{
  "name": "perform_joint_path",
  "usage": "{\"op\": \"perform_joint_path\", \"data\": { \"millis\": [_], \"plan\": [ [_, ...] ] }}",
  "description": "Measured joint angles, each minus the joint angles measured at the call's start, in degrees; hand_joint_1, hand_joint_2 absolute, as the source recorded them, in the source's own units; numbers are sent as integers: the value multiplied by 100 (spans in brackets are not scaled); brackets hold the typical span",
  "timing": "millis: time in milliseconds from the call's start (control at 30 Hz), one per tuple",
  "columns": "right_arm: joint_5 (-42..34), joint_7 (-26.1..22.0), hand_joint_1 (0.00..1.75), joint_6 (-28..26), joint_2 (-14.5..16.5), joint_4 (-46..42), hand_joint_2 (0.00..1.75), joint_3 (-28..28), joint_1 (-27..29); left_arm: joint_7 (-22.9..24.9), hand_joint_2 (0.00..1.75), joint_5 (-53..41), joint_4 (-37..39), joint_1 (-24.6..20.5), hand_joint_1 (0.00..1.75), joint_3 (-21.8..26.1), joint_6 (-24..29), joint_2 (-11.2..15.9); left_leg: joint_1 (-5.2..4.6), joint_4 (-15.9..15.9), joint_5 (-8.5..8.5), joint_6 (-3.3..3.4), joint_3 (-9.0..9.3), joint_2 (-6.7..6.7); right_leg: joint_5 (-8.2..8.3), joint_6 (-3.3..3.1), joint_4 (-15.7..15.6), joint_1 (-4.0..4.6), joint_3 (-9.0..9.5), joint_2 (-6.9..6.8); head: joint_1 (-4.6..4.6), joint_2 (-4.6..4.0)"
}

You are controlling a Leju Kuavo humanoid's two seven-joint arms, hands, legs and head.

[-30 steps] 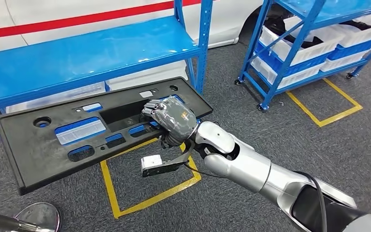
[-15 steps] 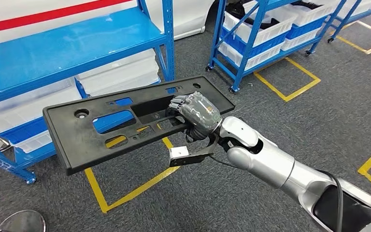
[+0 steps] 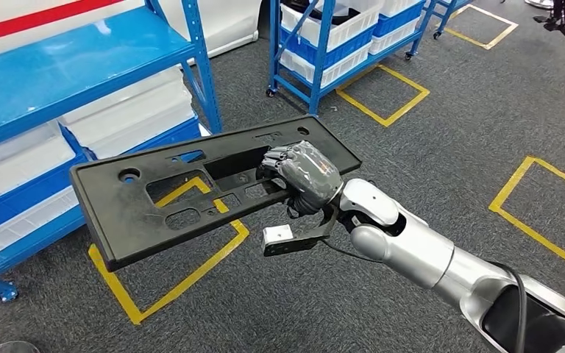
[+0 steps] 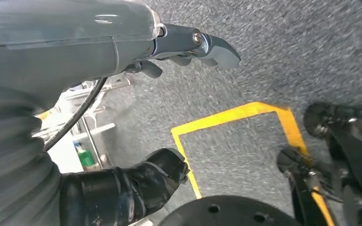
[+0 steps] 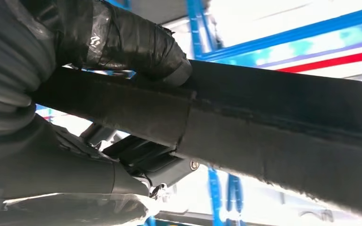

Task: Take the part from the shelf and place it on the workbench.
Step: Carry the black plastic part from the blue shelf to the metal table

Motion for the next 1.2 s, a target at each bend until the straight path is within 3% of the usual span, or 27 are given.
{"op": "perform_joint_path", "data": {
  "millis": [67,100,167,200,233,300,367,433,500,533,600,667,700,733,800,833,900,933,1000,1067,1100,1167,1200],
  "plan": [
    [0,1,175,1,-14,-4,175,-2,-2,-1,175,1,2,2,0,0,0,0,21,306,-344,-49,-118,-281,105,-107,-72,-28,-72,77,0,0],
    [-1,2,175,2,-15,-7,175,-2,-3,-1,175,1,3,8,0,0,0,1,33,628,-620,-63,-212,-450,158,-148,-61,-28,-134,116,0,0],
    [-1,1,175,4,-15,-9,175,-2,5,-2,175,-1,4,25,0,0,-2,-1,35,1390,-1066,-76,-398,-595,253,-187,-22,-16,-286,225,-1,0],
    [-1,1,175,6,-15,-9,175,-2,11,-1,175,-2,5,28,0,0,-2,-1,35,1618,-1133,-78,-420,-608,295,-185,6,-10,-366,288,-1,-1],
    [0,1,175,10,-15,-9,175,-2,16,-1,175,-3,5,28,0,0,2,0,35,1644,-1087,-75,-348,-614,334,-175,43,-8,-447,354,-1,-1],
    [0,1,175,21,-15,-11,175,-2,17,-1,175,1,5,21,0,0,20,1,39,1102,-795,-52,72,-688,393,-139,131,-19,-600,482,-2,-1],
    [3,2,175,46,-15,-14,175,-4,9,8,175,6,5,13,0,0,45,4,44,359,-653,-7,536,-948,457,-80,215,-32,-736,598,-2,0],
    [9,5,175,78,-15,-15,175,-7,6,25,175,9,5,14,0,0,70,7,35,54,-662,23,693,-1090,549,-5,236,-55,-814,702,0,1],
    [29,21,175,109,-12,-14,175,-7,9,50,175,14,7,6,0,1,87,6,28,4,-576,54,661,-958,628,72,215,-81,-849,799,2,0],
    [55,50,175,131,5,-13,175,-7,0,61,175,23,8,-4,0,2,90,10,31,-33,-511,86,637,-882,567,97,256,-76,-891,765,9,-1],
    [177,191,175,183,138,0,175,4,-53,79,175,61,10,-10,0,3,79,34,43,-94,-366,155,527,-703,135,127,638,-65,-1058,552,30,-1],
    [263,384,175,185,334,34,175,24,-98,71,175,64,10,0,0,3,46,68,11,-83,-257,182,369,-523,-380,156,1315,-77,-1227,333,43,-1],
    [228,427,175,162,374,36,175,33,-87,51,175,38,10,3,0,2,32,79,-5,-67,-206,184,277,-433,-459,175,1595,-99,-1242,283,43,-1],
    [149,410,175,137,355,25,175,39,-58,25,175,8,10,2,0,1,21,83,-16,-45,-156,184,182,-352,-405,195,1747,-125,-1184,250,42,0],
    [-19,269,175,115,199,-31,175,39,4,-22,175,-28,10,-2,0,0,25,83,-24,19,-63,171,-12,-247,-86,224,1528,-167,-802,173,43,1],
    [-60,212,175,128,124,-49,175,28,20,-32,175,-31,10,-5,0,0,32,83,-26,56,-22,151,-92,-210,-48,224,1167,-166,-497,61,43,1],
    [-69,166,175,189,43,-75,175,-19,18,-24,175,-28,16,6,0,1,51,67,-25,93,56,88,-176,-115,-178,180,403,-102,27,-146,43,2],
    [-61,162,175,224,31,-89,175,-43,-4,-11,175,-23,20,12,0,1,60,59,-18,92,97,51,-180,-54,-260,149,165,-56,151,-194,43,2],
    [-40,166,175,286,22,-108,175,-68,-58,33,175,-4,28,17,0,2,73,44,7,70,168,-24,-176,62,-182,67,66,-10,121,-97,45,2],
    [-26,185,175,337,62,-111,175,-68,-113,71,175,18,33,1,0,2,74,40,34,211,-27,-88,-261,-102,-58,-33,15,-14,10,6,43,1],
    [-5,220,175,361,116,-107,175,-66,-135,70,175,39,34,2,0,2,69,43,41,424,-278,-109,-340,-266,12,-88,-2,-20,-64,54,42,0],
    [68,351,175,393,306,-74,175,-46,-188,43,175,87,34,16,0,2,47,56,44,1102,-819,-119,-521,-532,153,-164,3,4,-223,179,39,0],
    [112,422,175,395,409,-49,175,-23,-205,38,175,99,34,27,0,2,33,67,41,1439,-941,-114,-581,-579,226,-184,9,22,-306,257,39,0]
  ]
}}
